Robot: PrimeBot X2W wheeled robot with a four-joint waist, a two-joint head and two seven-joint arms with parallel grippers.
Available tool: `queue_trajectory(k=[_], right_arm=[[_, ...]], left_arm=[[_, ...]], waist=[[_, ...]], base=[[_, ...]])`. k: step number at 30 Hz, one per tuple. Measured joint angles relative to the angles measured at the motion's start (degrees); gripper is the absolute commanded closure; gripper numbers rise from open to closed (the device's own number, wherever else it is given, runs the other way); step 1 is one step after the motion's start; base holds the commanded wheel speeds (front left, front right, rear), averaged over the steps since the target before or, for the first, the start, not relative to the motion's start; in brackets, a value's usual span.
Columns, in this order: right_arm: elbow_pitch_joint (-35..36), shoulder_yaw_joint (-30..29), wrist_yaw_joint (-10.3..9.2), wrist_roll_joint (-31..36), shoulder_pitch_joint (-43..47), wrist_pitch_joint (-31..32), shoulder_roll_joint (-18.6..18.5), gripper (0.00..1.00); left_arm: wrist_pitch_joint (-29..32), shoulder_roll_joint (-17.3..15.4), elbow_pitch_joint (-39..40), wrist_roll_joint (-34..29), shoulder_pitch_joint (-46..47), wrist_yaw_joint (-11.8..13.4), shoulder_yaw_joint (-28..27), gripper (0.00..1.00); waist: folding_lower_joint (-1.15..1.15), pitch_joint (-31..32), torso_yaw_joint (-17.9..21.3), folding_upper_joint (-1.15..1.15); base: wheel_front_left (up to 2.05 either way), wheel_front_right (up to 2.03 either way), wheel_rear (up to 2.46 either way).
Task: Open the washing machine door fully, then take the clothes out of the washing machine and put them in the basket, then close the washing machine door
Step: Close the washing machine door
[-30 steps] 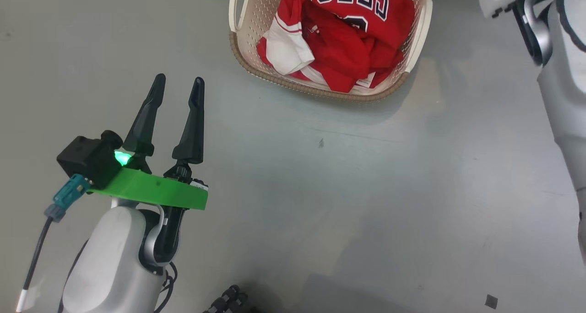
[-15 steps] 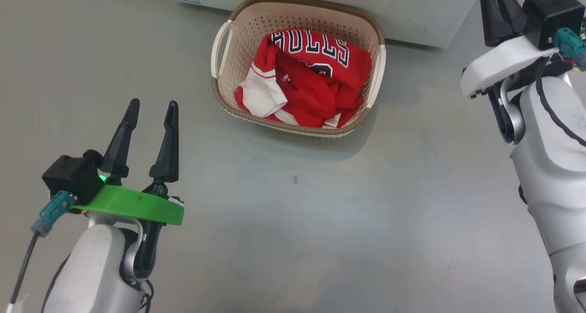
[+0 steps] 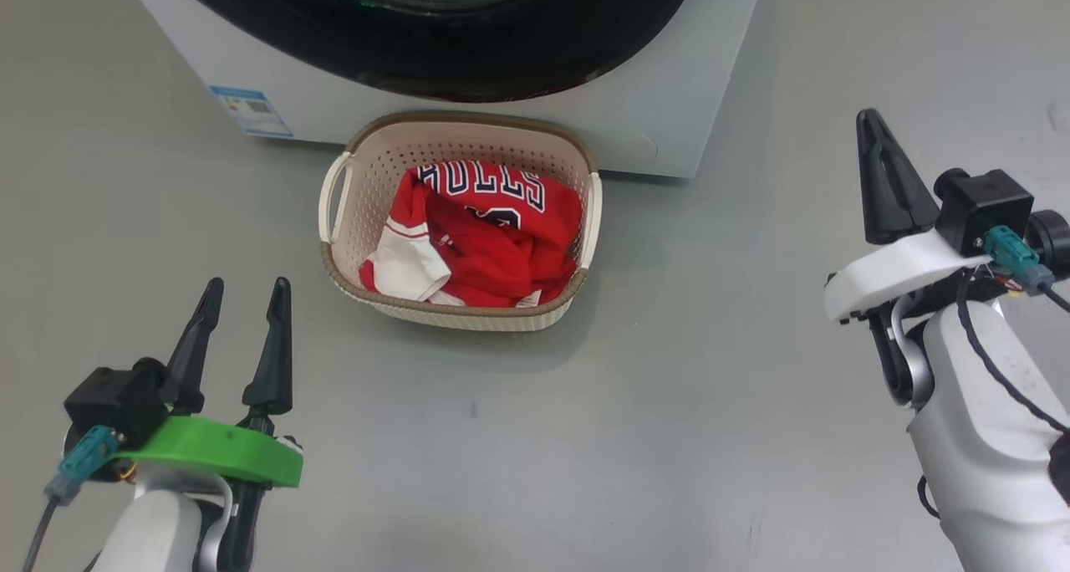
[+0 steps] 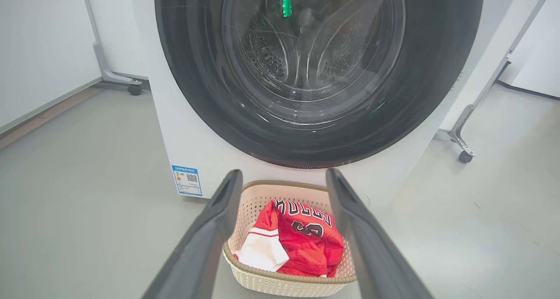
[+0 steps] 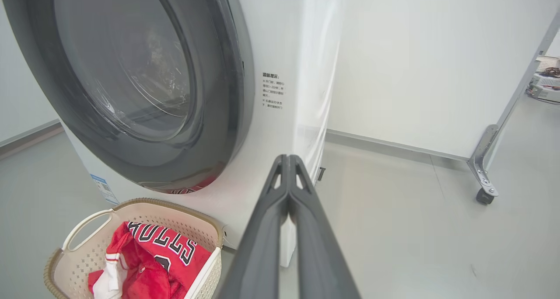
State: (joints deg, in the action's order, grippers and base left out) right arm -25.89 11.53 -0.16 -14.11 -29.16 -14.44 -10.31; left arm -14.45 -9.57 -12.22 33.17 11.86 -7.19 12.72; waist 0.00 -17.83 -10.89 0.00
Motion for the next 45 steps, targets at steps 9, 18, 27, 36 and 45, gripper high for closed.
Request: queue_trajectory(k=[9, 18, 27, 36, 45], right_arm=[[5.7, -0.5, 0.00, 0.0, 8.3, 0.0, 1.3, 1.00], [10.4, -2.7, -0.03, -0.5, 17.7, 0.0, 2.4, 1.00], [15.6, -5.4, -1.10, -0.7, 24.6, 0.0, 2.8, 0.04], [18.9, -6.8, -1.54, 0.6, 29.7, 0.0, 3.0, 0.00], [21.2, -7.1, -1.51, 1.2, 31.7, 0.0, 3.6, 0.00]], left_arm=[[0.0, -0.5, 0.3, -0.5, -2.7, 0.0, -2.3, 0.00], [0.0, -0.3, 0.5, -1.7, -5.1, 0.0, -2.3, 0.00], [0.0, -0.1, 1.0, -2.8, -7.4, 0.0, -2.9, 0.00], [0.0, 0.3, 1.5, -4.0, -8.8, 0.0, -2.3, 0.00], [0.0, 0.5, 1.7, -4.5, -9.4, 0.0, -1.6, 0.00]], waist=[[0.00, 4.3, 5.3, 0.00], [0.00, 9.0, 8.9, 0.00], [0.00, 12.2, 11.2, 0.00], [0.00, 13.3, 12.2, 0.00], [0.00, 13.8, 12.4, 0.00]], base=[[0.00, 0.00, 0.00], [0.00, 0.00, 0.00], [0.00, 0.00, 0.00], [0.00, 0.00, 0.00], [0.00, 0.00, 0.00]])
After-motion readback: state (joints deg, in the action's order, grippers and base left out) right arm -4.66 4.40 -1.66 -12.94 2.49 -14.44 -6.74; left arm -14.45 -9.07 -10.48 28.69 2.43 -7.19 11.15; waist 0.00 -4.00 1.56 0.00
